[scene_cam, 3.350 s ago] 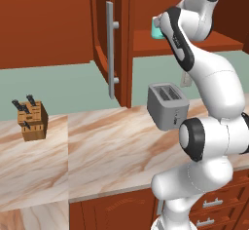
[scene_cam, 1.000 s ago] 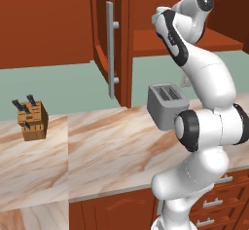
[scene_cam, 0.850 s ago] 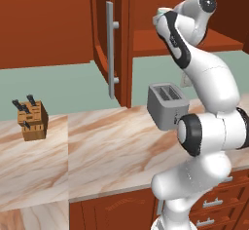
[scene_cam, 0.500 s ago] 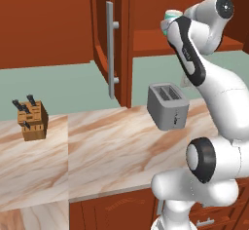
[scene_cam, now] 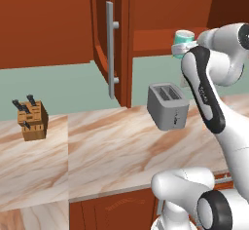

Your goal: Open the cabinet directly in front. Then move the liquor and the mug to the dining counter with the jar on it.

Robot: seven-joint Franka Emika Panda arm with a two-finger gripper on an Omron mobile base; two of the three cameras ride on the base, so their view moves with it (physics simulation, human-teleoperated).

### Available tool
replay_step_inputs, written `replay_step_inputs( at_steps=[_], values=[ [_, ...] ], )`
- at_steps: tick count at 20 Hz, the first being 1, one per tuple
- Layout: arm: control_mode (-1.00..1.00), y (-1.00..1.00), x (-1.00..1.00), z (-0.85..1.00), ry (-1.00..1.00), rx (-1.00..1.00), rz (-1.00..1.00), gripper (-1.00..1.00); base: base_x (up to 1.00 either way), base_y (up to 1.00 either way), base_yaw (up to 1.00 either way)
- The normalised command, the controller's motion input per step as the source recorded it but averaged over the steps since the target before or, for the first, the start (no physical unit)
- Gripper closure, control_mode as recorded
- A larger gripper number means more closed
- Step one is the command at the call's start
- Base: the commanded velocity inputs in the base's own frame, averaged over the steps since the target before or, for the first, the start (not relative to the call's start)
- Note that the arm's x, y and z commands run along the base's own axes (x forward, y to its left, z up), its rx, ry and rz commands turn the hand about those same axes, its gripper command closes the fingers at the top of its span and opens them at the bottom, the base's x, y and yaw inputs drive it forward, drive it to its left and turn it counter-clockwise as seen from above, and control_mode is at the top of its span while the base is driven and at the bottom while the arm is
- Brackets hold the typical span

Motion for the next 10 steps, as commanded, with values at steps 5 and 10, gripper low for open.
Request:
replay_step_inputs(
  at_steps=[5,10],
  values=[
    [-1.00,0.00,-0.93,-0.43,0.06,0.00,0.00,1.00,0.00,0.00,0.00],
    [1.00,0.00,-0.03,0.00,0.00,0.00,0.00,1.00,-0.09,0.00,0.00]
  ],
)
